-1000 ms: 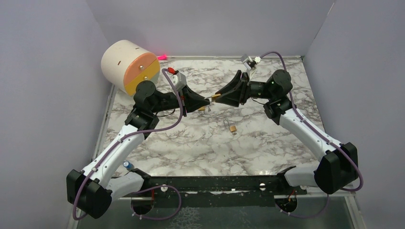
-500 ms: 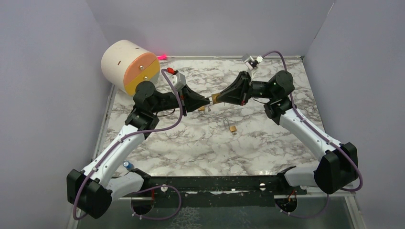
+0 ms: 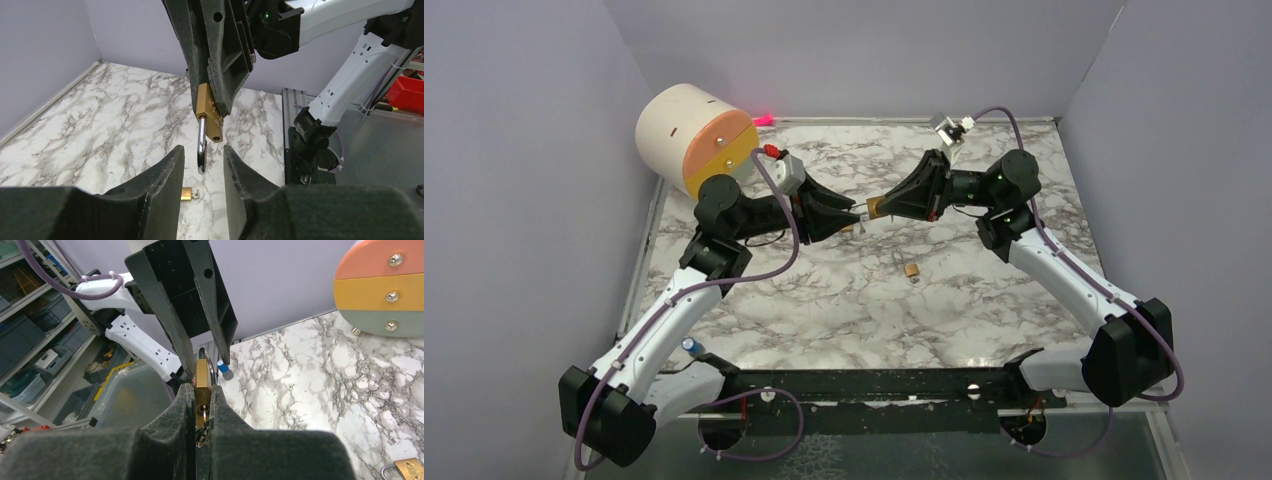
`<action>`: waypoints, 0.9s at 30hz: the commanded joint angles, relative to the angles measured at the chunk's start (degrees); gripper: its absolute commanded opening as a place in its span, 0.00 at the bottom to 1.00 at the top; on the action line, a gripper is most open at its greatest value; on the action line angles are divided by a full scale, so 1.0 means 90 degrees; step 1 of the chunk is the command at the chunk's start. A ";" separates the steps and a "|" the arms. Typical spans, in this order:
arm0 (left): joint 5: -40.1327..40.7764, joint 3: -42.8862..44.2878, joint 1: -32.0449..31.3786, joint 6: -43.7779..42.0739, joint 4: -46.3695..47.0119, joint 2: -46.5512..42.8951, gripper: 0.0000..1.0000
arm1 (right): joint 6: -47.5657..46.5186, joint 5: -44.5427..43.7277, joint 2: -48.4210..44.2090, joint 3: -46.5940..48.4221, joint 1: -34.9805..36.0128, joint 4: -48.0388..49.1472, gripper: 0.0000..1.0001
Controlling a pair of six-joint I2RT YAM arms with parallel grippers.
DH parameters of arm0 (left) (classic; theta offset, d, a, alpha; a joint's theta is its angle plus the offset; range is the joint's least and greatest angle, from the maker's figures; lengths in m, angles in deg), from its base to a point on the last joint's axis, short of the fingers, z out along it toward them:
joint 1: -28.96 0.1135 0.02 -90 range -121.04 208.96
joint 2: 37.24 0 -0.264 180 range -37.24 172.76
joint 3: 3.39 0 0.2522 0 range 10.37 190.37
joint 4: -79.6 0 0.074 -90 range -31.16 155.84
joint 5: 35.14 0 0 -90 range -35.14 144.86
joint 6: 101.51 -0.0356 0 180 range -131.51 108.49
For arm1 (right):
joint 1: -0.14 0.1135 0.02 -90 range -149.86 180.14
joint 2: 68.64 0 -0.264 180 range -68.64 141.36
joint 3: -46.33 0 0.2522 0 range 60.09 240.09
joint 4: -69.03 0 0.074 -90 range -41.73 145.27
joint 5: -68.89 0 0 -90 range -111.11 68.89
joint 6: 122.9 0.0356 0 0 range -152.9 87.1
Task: Lock with the key
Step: Lock the lock.
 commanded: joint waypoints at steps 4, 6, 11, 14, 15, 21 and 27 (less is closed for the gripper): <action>-0.0119 -0.0053 0.0307 0.0021 0.0158 -0.0409 0.36 | -0.0018 0.0065 -0.0058 0.0090 -0.0008 0.0094 0.01; -0.0220 -0.0074 0.0352 0.0072 0.0195 -0.0446 0.36 | -0.0018 0.0061 -0.0062 0.0085 -0.0005 0.0094 0.01; -0.0592 -0.0123 0.0359 0.0272 0.0305 -0.0266 0.37 | -0.0028 0.0082 -0.0058 0.0094 -0.0006 0.0083 0.01; -0.0684 -0.0111 0.0358 0.0292 0.0309 -0.0174 0.38 | -0.0028 0.0100 -0.0049 0.0131 -0.0002 0.0059 0.01; -0.0720 -0.0092 0.0359 0.0302 0.0313 -0.0134 0.39 | -0.0033 0.0107 -0.0041 0.0151 -0.0004 0.0054 0.01; -0.0797 -0.0049 0.0359 0.0431 0.0412 0.0003 0.38 | -0.0020 0.0175 0.0027 0.0192 -0.0008 0.0058 0.01; -0.0858 -0.0068 0.0353 0.0577 0.0611 0.0060 0.37 | 0.0018 0.0236 0.0097 0.0240 -0.0002 0.0100 0.01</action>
